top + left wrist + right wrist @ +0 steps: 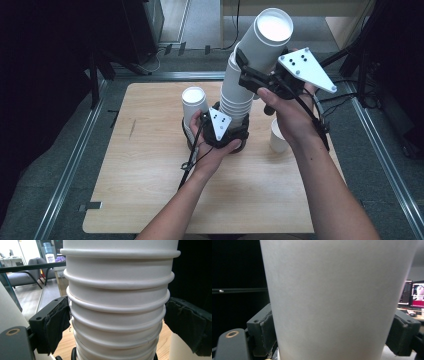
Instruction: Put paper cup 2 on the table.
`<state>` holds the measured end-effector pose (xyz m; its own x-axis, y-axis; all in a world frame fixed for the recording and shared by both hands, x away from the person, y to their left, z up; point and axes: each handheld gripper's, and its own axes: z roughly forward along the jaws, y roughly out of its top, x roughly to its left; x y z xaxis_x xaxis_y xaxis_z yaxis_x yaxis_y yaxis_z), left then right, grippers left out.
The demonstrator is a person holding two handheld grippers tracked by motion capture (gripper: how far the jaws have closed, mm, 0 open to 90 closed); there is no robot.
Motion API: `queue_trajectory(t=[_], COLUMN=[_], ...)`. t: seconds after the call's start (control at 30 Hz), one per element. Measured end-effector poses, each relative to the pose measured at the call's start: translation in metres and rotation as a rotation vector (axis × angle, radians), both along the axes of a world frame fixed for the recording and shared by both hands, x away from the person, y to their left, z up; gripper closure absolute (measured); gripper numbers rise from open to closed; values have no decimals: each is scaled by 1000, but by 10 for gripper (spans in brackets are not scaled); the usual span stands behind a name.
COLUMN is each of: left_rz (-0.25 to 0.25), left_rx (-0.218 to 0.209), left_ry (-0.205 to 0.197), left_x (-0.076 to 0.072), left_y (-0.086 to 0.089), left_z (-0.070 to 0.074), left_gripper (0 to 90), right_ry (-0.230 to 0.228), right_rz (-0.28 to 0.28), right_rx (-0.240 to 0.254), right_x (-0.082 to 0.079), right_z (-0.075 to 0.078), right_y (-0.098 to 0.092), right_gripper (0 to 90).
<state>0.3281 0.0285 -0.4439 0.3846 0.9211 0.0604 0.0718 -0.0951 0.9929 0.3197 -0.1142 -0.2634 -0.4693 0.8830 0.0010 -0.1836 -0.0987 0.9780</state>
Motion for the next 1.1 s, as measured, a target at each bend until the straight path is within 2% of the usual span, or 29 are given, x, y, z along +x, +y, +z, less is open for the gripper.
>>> queue_trajectory(t=[0.13,0.27,0.6,0.83,1.1], left_rz=[-1,-8,-26,-33,-45], left_rx=[3,-1,1,-4,-10], left_ry=[0,-5,-14,-22,-27], left_x=[0,-2,-13,-22,-36], left_y=[0,1,4,7,11], left_z=[0,1,3,3,0], left_gripper=[73,74,74,74,74], right_ry=[-9,-29,-19,-14,24], right_rz=[-10,-34,-66,-98,-115], right_rx=[13,-6,13,-6,12], right_x=[-5,-9,-18,-24,-29], right_z=[3,2,-3,-17,-40], right_y=[-8,-13,-32,-44,-56], right_gripper=[138,138,138,137,137])
